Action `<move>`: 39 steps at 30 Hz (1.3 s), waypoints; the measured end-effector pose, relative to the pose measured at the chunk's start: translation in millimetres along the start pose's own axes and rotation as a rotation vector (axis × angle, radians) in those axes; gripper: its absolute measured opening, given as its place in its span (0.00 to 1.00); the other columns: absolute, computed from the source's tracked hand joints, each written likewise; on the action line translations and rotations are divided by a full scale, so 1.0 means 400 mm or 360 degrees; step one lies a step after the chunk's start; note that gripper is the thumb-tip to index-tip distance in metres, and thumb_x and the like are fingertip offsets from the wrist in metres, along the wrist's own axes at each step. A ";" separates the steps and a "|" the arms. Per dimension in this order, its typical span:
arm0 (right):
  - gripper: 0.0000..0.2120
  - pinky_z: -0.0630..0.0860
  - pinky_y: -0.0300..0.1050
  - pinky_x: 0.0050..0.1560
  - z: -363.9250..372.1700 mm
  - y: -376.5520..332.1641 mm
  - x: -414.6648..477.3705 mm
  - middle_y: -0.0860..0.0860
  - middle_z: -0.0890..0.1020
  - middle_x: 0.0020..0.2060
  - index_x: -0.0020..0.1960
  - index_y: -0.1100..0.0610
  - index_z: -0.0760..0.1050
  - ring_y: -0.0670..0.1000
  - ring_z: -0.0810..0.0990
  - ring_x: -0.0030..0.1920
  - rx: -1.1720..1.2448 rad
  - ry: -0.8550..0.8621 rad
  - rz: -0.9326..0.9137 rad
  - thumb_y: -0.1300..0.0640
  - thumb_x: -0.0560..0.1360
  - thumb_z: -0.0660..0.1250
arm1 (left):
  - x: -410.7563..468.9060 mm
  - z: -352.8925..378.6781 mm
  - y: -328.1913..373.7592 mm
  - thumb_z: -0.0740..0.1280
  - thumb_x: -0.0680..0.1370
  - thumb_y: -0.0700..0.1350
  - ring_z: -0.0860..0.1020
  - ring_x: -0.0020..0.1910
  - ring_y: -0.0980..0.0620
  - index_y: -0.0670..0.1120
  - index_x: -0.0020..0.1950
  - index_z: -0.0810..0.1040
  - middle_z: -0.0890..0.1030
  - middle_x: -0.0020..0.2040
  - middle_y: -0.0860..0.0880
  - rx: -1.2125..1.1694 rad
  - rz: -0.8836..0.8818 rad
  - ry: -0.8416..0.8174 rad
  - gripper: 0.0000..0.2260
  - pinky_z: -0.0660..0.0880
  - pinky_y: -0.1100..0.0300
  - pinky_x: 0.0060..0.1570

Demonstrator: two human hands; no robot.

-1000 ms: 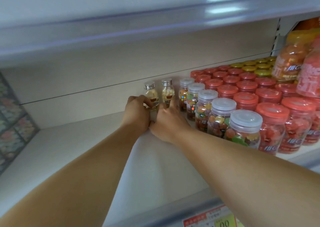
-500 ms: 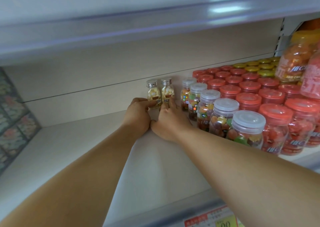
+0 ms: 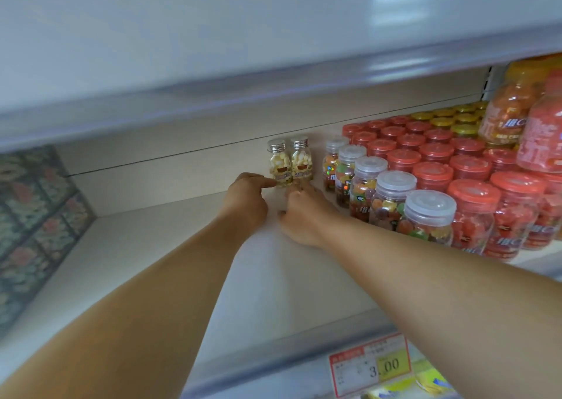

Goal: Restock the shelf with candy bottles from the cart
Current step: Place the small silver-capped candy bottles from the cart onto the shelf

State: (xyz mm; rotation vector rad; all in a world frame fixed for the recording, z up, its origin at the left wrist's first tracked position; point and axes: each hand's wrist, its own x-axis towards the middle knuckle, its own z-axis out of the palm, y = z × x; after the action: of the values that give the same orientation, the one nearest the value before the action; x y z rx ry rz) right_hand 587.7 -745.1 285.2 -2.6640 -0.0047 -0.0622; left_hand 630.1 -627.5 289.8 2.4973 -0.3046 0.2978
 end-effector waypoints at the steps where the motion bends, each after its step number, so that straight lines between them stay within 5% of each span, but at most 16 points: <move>1: 0.24 0.65 0.49 0.70 -0.001 -0.004 -0.015 0.59 0.63 0.73 0.74 0.61 0.63 0.60 0.63 0.73 0.0039 -0.0034 0.0012 0.55 0.80 0.59 | -0.025 -0.019 0.009 0.55 0.79 0.30 0.76 0.58 0.48 0.51 0.67 0.78 0.74 0.68 0.48 -0.0010 -0.0069 -0.0026 0.24 0.71 0.69 0.47; 4: 0.18 0.70 0.47 0.66 -0.014 -0.037 -0.105 0.57 0.74 0.68 0.70 0.59 0.71 0.58 0.73 0.68 0.0128 -0.0037 -0.0048 0.56 0.81 0.59 | -0.127 -0.090 0.032 0.54 0.81 0.33 0.78 0.48 0.50 0.53 0.66 0.78 0.76 0.67 0.49 -0.0099 -0.0183 -0.0119 0.23 0.68 0.70 0.27; 8: 0.13 0.70 0.41 0.63 -0.049 -0.082 -0.325 0.52 0.81 0.61 0.63 0.55 0.78 0.51 0.77 0.63 0.0261 0.0165 -0.0354 0.56 0.80 0.64 | -0.361 -0.208 0.042 0.59 0.80 0.35 0.77 0.46 0.58 0.53 0.60 0.81 0.79 0.54 0.58 -0.0120 0.0190 -0.0140 0.18 0.67 0.80 0.40; 10: 0.09 0.73 0.39 0.58 -0.054 -0.096 -0.456 0.47 0.85 0.52 0.56 0.54 0.81 0.44 0.80 0.54 0.0459 0.0320 -0.0575 0.59 0.78 0.67 | -0.495 -0.260 0.027 0.61 0.79 0.37 0.78 0.48 0.60 0.51 0.60 0.82 0.81 0.52 0.57 -0.0140 0.0476 -0.0010 0.16 0.72 0.73 0.53; 13: 0.07 0.73 0.29 0.50 0.016 -0.097 -0.636 0.42 0.83 0.43 0.51 0.53 0.81 0.39 0.81 0.45 0.0731 0.0339 -0.0700 0.61 0.76 0.66 | -0.701 -0.280 -0.036 0.63 0.78 0.38 0.79 0.49 0.60 0.47 0.60 0.81 0.81 0.52 0.54 -0.0318 0.0630 0.0080 0.13 0.75 0.66 0.55; 18: 0.07 0.74 0.30 0.46 0.333 -0.044 -0.850 0.41 0.83 0.40 0.49 0.50 0.80 0.38 0.81 0.43 0.0914 -0.0122 -0.0367 0.61 0.75 0.69 | -1.001 -0.139 -0.214 0.65 0.79 0.38 0.79 0.48 0.61 0.48 0.55 0.82 0.80 0.48 0.59 -0.0483 0.0192 -0.0130 0.10 0.75 0.66 0.50; 23: 0.07 0.78 0.46 0.47 0.647 0.116 -0.915 0.46 0.84 0.42 0.52 0.54 0.82 0.47 0.82 0.43 0.0600 -0.0594 -0.0079 0.60 0.75 0.68 | -1.189 0.052 -0.374 0.66 0.78 0.36 0.80 0.45 0.60 0.51 0.56 0.82 0.82 0.51 0.58 -0.0488 -0.0394 -0.0572 0.12 0.75 0.65 0.50; 26: 0.09 0.74 0.43 0.47 0.765 0.231 -0.925 0.48 0.82 0.46 0.55 0.54 0.81 0.49 0.81 0.47 0.0313 -0.0811 0.0101 0.59 0.76 0.69 | -1.263 0.157 -0.427 0.66 0.79 0.38 0.80 0.45 0.58 0.50 0.57 0.82 0.83 0.51 0.56 -0.0445 -0.0610 -0.0745 0.11 0.74 0.69 0.47; 28: 0.15 0.76 0.44 0.53 0.813 0.296 -0.927 0.49 0.81 0.56 0.62 0.53 0.78 0.50 0.80 0.55 0.0174 -0.0880 0.0224 0.59 0.75 0.70 | -1.300 0.225 -0.457 0.65 0.79 0.39 0.80 0.46 0.57 0.50 0.57 0.82 0.83 0.51 0.55 -0.0385 -0.0703 -0.0815 0.11 0.70 0.76 0.44; 31: 0.24 0.76 0.47 0.56 0.861 0.367 -0.929 0.50 0.76 0.64 0.69 0.51 0.71 0.52 0.77 0.60 -0.0015 -0.0891 0.0224 0.59 0.74 0.70 | -1.338 0.320 -0.482 0.64 0.79 0.41 0.80 0.48 0.56 0.52 0.60 0.81 0.83 0.54 0.54 -0.0357 -0.0822 -0.0960 0.12 0.75 0.65 0.51; 39: 0.29 0.75 0.45 0.56 0.958 0.468 -0.915 0.51 0.72 0.65 0.73 0.50 0.65 0.51 0.72 0.63 -0.0203 -0.0946 0.0132 0.60 0.75 0.71 | -1.328 0.556 -0.480 0.65 0.80 0.45 0.79 0.53 0.51 0.51 0.75 0.66 0.76 0.66 0.48 -0.0359 -0.1047 -0.1218 0.23 0.76 0.56 0.57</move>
State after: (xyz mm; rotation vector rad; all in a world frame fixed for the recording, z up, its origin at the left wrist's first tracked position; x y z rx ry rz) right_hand 241.2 -732.8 -157.2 -2.7003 -0.0844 0.7753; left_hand 212.1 -527.0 -138.8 2.2285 0.1922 -0.9120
